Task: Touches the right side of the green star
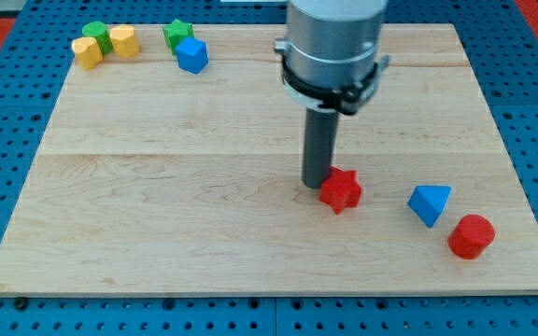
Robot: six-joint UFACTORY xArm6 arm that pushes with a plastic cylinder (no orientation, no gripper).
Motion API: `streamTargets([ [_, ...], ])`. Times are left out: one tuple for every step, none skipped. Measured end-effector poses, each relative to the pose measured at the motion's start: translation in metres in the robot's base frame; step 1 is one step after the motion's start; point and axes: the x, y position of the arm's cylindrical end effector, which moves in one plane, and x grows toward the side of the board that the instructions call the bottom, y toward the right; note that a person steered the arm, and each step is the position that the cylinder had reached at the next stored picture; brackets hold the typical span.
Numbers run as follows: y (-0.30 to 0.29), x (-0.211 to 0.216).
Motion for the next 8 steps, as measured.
streamTargets([
  [0.024,0.023],
  [0.055,0.048],
  [-0.024,-0.035],
  [-0.059,-0.121],
  [-0.048,-0.197],
  [-0.09,-0.273],
  [-0.141,-0.293],
  [-0.175,-0.29],
])
